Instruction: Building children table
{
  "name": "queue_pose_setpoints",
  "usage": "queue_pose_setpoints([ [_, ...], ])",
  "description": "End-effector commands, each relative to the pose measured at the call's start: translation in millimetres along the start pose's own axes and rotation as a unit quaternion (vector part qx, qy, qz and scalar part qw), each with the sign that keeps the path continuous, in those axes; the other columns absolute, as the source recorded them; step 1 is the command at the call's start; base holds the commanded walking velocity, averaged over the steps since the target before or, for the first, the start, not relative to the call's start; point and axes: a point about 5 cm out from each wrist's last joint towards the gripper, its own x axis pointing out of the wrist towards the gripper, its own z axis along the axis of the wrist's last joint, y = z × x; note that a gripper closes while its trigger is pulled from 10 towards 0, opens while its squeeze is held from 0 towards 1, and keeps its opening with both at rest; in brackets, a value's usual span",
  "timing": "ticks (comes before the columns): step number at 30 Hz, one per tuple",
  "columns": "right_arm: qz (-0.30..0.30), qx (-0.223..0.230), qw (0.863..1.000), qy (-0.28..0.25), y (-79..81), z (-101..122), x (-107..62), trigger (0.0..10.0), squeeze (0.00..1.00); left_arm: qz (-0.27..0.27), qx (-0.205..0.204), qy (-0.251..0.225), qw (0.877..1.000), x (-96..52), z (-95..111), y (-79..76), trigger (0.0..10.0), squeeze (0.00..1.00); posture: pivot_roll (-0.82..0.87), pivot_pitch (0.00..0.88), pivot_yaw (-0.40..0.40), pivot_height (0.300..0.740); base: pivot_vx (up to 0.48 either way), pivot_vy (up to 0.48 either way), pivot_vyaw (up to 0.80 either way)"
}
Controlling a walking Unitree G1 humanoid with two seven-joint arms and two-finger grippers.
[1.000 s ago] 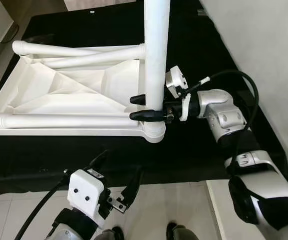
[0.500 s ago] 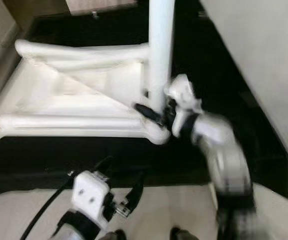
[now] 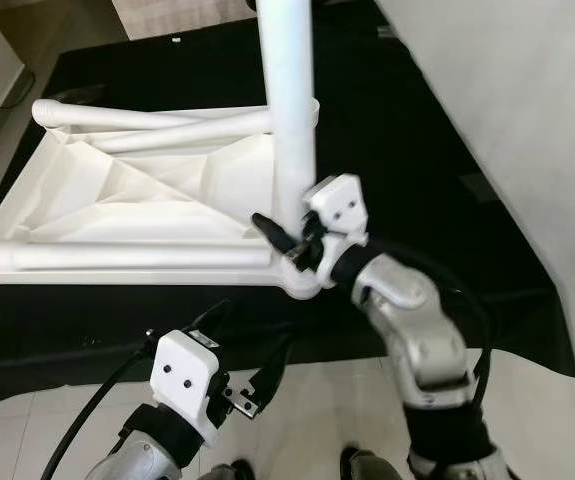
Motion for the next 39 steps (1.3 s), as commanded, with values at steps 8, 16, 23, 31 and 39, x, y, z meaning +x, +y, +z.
queue_pose_setpoints([
  [8, 0.247, -0.052, 0.967, -0.023, -2.3, 28, 6.6, 10.0, 0.0, -0.001, -0.013, 0.002, 1.0, 0.3, -3, -1.8, 10.0, 0.0, -0.02, 0.283, 0.055, 0.74, 0.0, 0.0, 0.0],
  [16, 0.378, -0.044, 0.925, -0.006, -14.1, 34, 19.9, 10.0, 0.0, 0.001, -0.012, 0.003, 1.0, -2.4, -1, -4.3, 10.0, 0.0, 0.01, 0.296, 0.054, 0.74, 0.0, 0.0, 0.0],
  [23, 0.422, -0.02, 0.906, -0.015, -15.7, 40, 25.3, 0.0, 0.0, 0.0, -0.014, 0.006, 1.0, -5.9, 1, -6.0, 10.0, 0.0, 0.03, 0.307, 0.053, 0.74, 0.0, 0.0, 0.0],
  [31, 0.4, -0.025, 0.915, -0.03, -26.8, 38, 25.3, 0.0, 0.0, 0.001, -0.015, 0.009, 1.0, -8.0, 1, -7.0, 10.0, 0.0, 0.03, 0.306, 0.055, 0.74, 0.0, 0.0, 0.0],
  [39, 0.227, -0.031, 0.973, -0.007, -47.1, 26, 7.2, 0.0, 0.0, 0.001, -0.014, 0.008, 1.0, -5.7, 0, -5.4, 10.0, 0.0, 0.03, 0.295, 0.05, 0.74, 0.0, 0.0, 0.0],
])
